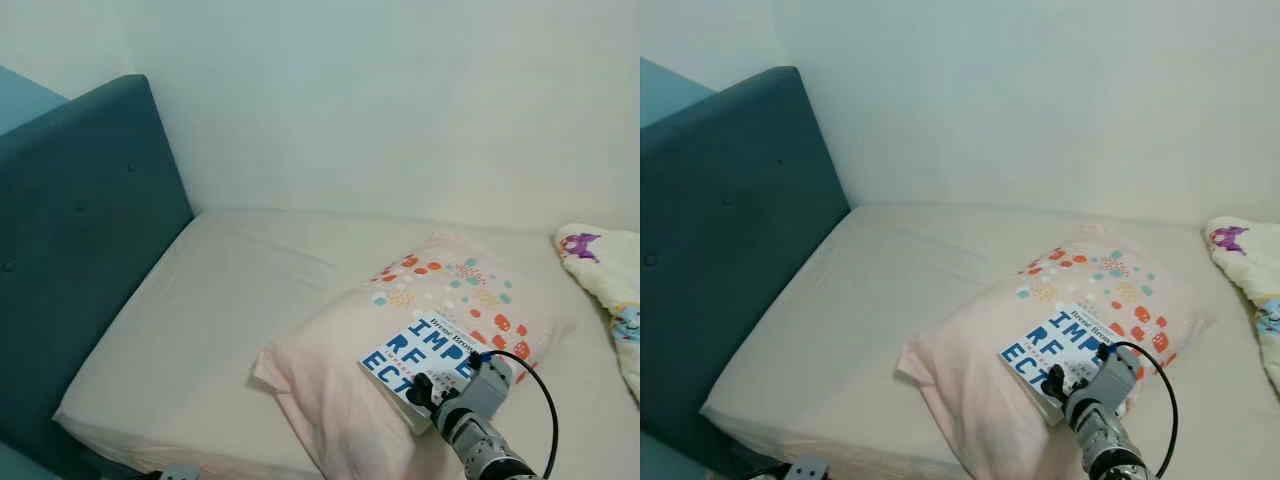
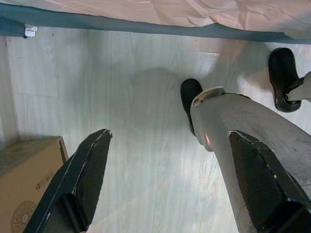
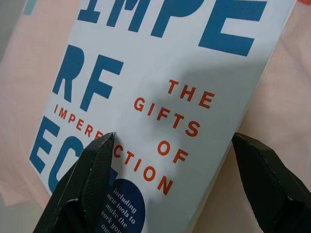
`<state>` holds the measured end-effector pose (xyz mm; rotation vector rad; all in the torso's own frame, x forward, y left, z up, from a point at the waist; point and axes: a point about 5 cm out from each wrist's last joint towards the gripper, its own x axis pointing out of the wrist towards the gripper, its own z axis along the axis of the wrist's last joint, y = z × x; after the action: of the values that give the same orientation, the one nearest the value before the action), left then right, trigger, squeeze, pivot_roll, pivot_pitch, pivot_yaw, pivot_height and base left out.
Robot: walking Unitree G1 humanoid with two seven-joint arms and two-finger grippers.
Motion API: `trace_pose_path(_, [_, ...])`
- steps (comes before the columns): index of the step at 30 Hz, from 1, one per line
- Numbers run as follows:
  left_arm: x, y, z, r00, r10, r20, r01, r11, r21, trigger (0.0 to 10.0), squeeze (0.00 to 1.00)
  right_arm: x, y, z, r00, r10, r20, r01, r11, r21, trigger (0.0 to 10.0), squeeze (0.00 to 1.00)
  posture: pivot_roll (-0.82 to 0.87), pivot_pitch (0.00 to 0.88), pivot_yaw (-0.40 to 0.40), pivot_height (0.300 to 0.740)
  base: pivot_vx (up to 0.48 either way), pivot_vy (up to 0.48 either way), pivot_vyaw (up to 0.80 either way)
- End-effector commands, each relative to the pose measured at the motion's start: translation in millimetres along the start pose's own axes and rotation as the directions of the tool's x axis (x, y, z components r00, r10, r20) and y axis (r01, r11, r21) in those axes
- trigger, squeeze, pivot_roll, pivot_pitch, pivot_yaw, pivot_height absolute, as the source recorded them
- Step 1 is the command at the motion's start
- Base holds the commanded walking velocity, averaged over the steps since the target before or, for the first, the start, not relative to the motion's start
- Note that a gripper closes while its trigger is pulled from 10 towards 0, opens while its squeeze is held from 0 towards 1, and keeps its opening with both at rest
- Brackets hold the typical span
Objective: Clean up the room
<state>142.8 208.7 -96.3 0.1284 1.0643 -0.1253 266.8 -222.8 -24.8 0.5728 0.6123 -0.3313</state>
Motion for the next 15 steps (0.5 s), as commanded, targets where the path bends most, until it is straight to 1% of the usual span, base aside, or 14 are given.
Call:
trace_pose_path(1, [-0.4, 1.3, -1, 1.000, -0.004, -0.006, 0.004, 1.000, 0.016, 10.0, 0.00, -0.7, -1.5, -4, 1.000, -0.012, -0.009, 0.012, 1.000, 0.020, 10.0, 0.00, -0.10, 0.000, 0.060, 0.700, 0.000, 0.000, 0.00])
trace_pose_path(5, [0.9, -1.6, 4, 1.000, -0.016, 0.007, 0.016, 0.999, 0.028, 10.0, 0.00, -1.1, -5.9, 2, 0.999, -0.029, 0.026, 0.028, 0.999, 0.034, 10.0, 0.00, -0.11, 0.000, 0.065, 0.680, 0.000, 0.000, 0.00])
trace_pose_path(11, [0.9, -1.8, 5, 1.000, -0.020, 0.012, 0.020, 0.999, 0.033, 10.0, 0.00, -1.8, -9.9, 4, 0.998, -0.039, 0.040, 0.037, 0.998, 0.057, 10.0, 0.00, -0.11, 0.000, 0.065, 0.680, 0.000, 0.000, 0.00])
trace_pose_path(13, [0.6, -1.0, 4, 1.000, -0.021, 0.011, 0.020, 0.999, 0.035, 10.0, 0.00, -2.1, -11.6, 4, 0.998, -0.048, 0.036, 0.046, 0.997, 0.056, 10.0, 0.00, -0.10, 0.000, 0.071, 0.680, 0.000, 0.000, 0.00])
trace_pose_path(15, [-0.5, 2.0, 1, 1.000, -0.016, 0.005, 0.016, 0.999, 0.036, 10.0, 0.00, -3.0, -16.8, 2, 0.996, -0.088, 0.017, 0.088, 0.996, 0.031, 10.0, 0.00, -0.10, 0.000, 0.072, 0.675, 0.000, 0.000, 0.00])
